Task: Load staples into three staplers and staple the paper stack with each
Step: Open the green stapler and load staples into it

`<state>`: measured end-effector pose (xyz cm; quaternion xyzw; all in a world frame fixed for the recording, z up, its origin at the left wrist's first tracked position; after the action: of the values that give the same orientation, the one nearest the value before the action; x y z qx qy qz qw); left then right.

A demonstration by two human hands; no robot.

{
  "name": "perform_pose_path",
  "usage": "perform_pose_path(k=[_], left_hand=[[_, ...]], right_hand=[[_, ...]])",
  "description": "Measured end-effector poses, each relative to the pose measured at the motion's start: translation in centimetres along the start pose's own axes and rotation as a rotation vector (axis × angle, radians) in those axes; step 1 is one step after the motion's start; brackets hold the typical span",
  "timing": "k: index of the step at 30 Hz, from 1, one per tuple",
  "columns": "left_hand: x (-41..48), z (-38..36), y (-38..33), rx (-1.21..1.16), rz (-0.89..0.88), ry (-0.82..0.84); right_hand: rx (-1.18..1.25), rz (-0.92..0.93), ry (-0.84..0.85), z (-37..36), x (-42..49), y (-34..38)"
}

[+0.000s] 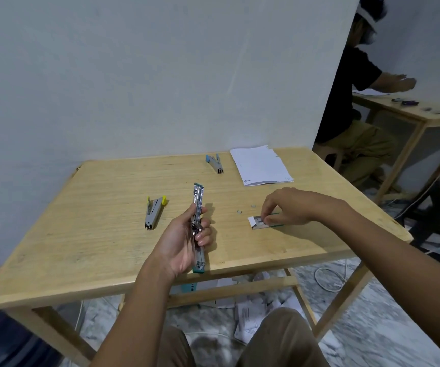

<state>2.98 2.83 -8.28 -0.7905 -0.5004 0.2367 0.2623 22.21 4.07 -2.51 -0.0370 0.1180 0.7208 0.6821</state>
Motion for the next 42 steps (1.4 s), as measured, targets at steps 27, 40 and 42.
perform_pose_path(k=[27,40,42], left_hand=[[0.2,0.1,0.1,0.007,0.0,-0.002],[0.1,0.0,0.2,-0.118,0.029,0.003],[0.2,0.2,0.3,-0.117,0.039,0.013]], right_hand=[[0.12,0.075,-0.244,1.7,-0.6,0.7],[0.941,0.196,-0.298,2.7,-0.6,7.6],[0.992,0.195,-0.289,2.1,0.1,8.8]])
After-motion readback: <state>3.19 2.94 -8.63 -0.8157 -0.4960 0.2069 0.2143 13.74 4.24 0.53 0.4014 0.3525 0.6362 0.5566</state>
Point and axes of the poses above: each hand's wrist, its own x-axis towards the middle knuckle, its own z-axis out of the back of the hand, y = z × x, the point moved 9 cm from there along x, towards the middle knuckle, and after that the axes turned 11 degrees about -z, right-handed, at the moved point
